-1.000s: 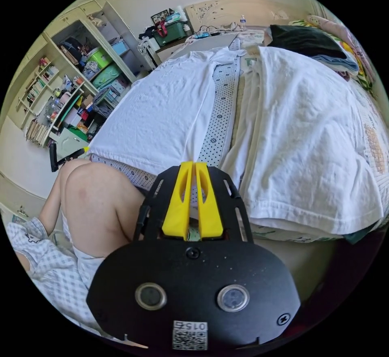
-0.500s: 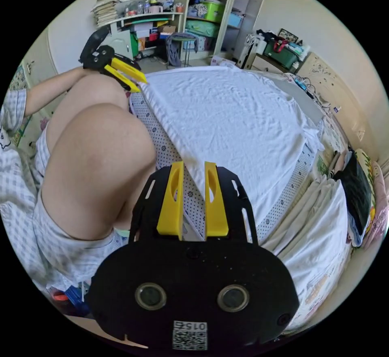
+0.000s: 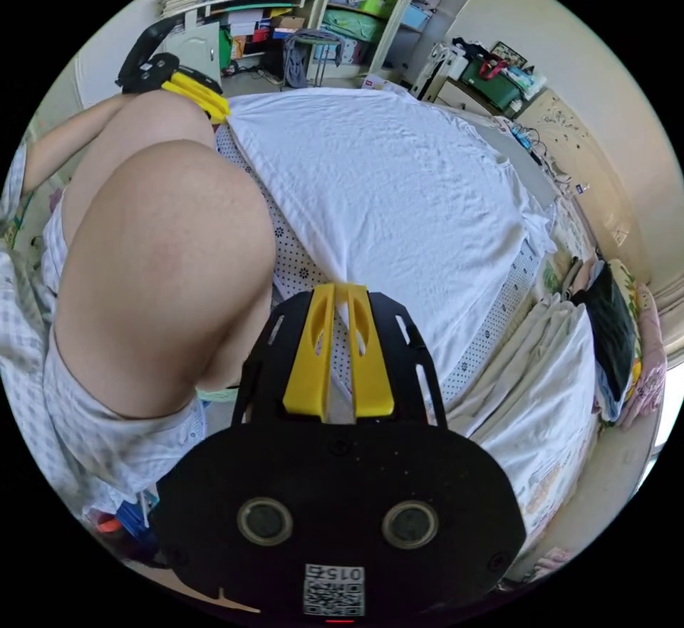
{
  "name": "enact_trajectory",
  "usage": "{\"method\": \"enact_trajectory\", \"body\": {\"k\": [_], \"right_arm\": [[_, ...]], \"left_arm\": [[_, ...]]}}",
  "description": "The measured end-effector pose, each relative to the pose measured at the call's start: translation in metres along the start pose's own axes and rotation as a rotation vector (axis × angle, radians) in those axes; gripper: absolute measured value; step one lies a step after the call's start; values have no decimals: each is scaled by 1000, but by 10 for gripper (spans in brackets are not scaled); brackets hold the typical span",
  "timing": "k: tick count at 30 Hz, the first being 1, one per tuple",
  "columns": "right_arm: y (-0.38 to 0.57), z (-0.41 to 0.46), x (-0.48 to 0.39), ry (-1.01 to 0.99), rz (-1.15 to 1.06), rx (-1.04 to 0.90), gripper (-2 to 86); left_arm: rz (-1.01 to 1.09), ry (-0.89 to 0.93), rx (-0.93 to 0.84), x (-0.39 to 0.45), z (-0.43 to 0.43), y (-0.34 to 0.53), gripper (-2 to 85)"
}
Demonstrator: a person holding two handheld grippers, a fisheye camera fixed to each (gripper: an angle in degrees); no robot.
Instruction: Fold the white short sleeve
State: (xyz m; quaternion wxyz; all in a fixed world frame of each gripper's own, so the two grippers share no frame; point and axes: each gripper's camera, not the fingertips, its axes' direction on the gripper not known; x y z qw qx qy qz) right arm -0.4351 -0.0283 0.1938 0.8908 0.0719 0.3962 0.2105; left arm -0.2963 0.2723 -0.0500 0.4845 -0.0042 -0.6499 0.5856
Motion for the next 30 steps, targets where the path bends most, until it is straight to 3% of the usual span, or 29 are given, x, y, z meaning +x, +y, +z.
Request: {"method": "enact_trajectory", "body": {"k": [3, 5, 8, 10, 17, 30], "right_arm": [[47, -38, 48, -70, 200, 138, 54], [93, -60, 90, -5, 419, 237, 62], [127, -44, 131, -33, 595, 210, 73], [137, -24, 144, -110, 643, 172, 77], [153, -18, 142, -154, 648, 154, -3], [120, 8, 104, 41, 565, 26, -6]], "left_arm": [[-148, 79, 82, -29, -23, 27, 31], [-392, 39, 153, -66, -37, 59, 46], [-651, 90, 168, -107, -23, 95, 71], [-716, 150, 149, -117, -6, 106, 76], [-709, 147, 177, -113, -1, 113, 10], [-578, -82, 41, -76, 19, 94, -1]]}}
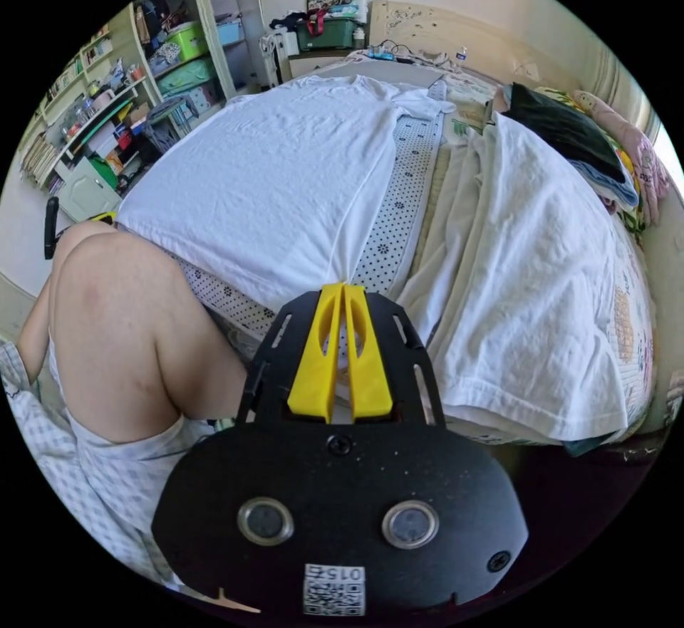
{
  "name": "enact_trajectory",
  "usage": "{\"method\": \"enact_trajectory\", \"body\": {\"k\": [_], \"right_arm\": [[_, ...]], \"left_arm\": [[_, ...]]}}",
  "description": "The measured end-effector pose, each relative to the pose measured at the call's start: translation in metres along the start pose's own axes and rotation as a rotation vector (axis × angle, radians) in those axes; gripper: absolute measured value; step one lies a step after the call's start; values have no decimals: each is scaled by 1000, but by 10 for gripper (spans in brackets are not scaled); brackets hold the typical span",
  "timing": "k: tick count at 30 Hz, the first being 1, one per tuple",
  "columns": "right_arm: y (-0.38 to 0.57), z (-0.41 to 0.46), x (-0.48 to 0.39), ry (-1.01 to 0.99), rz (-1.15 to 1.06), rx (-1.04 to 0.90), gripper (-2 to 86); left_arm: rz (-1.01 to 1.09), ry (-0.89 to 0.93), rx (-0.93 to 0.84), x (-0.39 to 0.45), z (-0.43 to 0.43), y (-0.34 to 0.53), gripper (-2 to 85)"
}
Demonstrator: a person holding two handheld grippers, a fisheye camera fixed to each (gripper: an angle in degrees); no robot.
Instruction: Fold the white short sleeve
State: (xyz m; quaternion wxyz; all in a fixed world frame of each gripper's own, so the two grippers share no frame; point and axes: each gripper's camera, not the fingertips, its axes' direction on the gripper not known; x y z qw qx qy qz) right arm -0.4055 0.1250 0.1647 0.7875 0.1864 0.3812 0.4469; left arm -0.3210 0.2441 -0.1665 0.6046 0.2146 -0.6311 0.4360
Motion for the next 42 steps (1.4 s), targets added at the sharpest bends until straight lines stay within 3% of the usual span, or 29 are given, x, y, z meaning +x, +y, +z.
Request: {"method": "enact_trajectory", "body": {"k": [6, 14, 18, 28, 42], "right_arm": [[3, 0, 16, -126, 72, 9, -5], [7, 8, -52, 80, 120, 31, -2], [19, 15, -75, 144, 122, 81, -2], [26, 38, -72, 36, 175, 55, -2], [64, 91, -69, -44, 160, 47, 1]], "left_arm": [[-23, -7, -5, 5, 1, 1, -1], [-49, -98, 11, 28, -1, 5, -1], [-95, -54, 1, 22, -1, 4, -1], [-136, -26, 14, 28, -4, 12, 0], [52, -255, -35, 94, -12, 14, 4]]}}
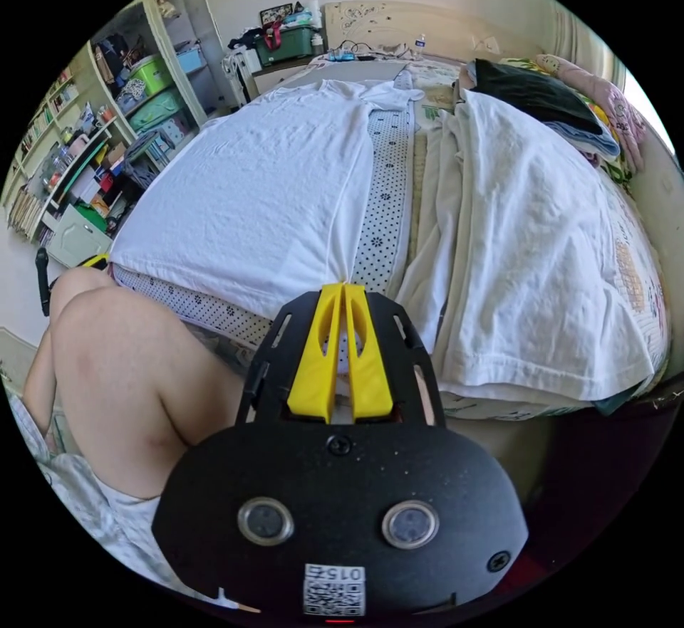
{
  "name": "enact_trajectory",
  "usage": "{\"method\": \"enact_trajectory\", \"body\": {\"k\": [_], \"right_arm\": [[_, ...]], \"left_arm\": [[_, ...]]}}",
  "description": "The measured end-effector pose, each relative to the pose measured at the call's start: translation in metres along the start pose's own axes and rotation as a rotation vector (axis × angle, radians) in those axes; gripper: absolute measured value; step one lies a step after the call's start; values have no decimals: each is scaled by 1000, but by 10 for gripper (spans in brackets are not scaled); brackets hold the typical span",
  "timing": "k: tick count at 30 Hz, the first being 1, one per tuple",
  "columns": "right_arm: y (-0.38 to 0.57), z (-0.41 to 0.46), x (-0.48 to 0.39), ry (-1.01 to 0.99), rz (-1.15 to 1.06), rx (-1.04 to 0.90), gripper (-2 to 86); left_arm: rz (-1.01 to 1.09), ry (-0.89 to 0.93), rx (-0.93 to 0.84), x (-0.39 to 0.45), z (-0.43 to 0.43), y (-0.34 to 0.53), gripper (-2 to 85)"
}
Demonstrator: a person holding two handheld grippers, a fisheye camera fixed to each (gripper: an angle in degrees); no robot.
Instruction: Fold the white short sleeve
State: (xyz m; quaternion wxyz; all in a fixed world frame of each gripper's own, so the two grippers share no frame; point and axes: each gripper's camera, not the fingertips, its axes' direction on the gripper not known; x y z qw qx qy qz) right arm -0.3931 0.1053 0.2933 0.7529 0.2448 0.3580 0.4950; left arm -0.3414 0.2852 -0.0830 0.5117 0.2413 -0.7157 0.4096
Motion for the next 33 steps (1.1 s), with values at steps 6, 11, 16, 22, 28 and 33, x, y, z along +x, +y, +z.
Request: {"method": "enact_trajectory", "body": {"k": [6, 11, 16, 22, 28, 33], "right_arm": [[69, 15, 50, -240, 89, 174, 21], [193, -4, 76, -388, 113, 577, 109], [270, -28, 47, -218, 21, 848, 204], [262, -61, 18, -215, -39, 1051, 269], [197, -65, 15, -330, -85, 1114, 315], [127, -35, 21, -365, -38, 1138, 316]], "left_arm": [[-30, -1, 2, 3, -11, 9, 30], [-175, -61, 135, -14, -51, 39, 95], [-241, -107, 369, -20, -101, 75, 159], [-268, -141, 659, -8, -162, 85, 218], [-158, -92, 782, 11, -199, 49, 242], [-108, -27, 829, 19, -204, -6, 251]]}}
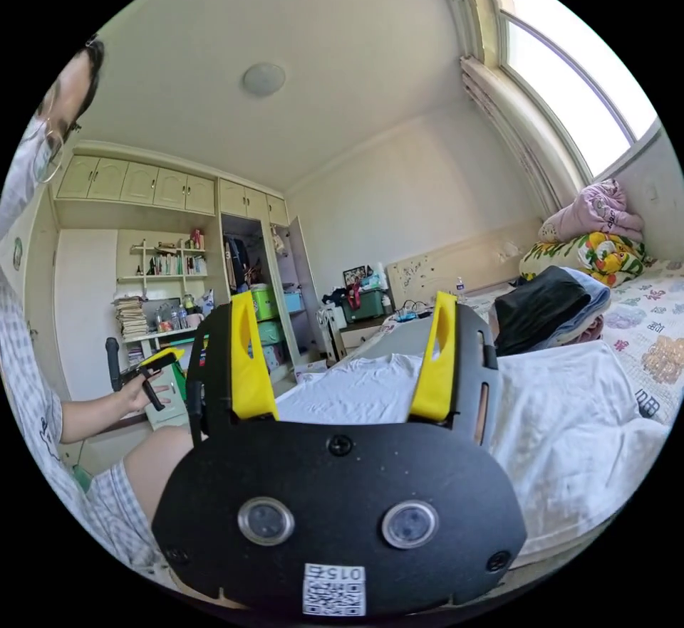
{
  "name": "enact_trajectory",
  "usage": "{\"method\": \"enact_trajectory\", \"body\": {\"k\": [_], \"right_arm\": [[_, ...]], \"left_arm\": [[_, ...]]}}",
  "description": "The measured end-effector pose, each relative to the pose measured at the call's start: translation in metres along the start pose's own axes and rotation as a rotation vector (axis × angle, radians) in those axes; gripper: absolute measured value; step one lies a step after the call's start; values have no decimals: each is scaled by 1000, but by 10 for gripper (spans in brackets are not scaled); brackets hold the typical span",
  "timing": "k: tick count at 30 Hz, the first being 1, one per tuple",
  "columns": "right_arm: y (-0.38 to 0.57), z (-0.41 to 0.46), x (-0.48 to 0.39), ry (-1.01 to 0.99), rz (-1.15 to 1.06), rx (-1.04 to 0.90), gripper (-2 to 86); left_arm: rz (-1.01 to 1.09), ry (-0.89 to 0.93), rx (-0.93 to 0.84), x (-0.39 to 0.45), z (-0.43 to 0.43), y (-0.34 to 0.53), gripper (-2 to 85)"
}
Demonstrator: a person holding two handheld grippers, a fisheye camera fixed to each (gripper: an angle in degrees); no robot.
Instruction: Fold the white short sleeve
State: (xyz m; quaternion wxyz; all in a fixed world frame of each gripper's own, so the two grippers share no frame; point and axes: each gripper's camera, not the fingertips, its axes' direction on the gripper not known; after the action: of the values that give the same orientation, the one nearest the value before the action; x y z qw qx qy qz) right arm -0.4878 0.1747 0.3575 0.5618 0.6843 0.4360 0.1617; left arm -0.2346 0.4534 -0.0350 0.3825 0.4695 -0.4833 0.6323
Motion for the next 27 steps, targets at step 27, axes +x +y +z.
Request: {"method": "enact_trajectory", "body": {"k": [27], "right_arm": [[202, 503, 393, 171, 509, -777, 7]], "left_arm": [[281, 569, -735, 415, 659, -174, 114]]}}
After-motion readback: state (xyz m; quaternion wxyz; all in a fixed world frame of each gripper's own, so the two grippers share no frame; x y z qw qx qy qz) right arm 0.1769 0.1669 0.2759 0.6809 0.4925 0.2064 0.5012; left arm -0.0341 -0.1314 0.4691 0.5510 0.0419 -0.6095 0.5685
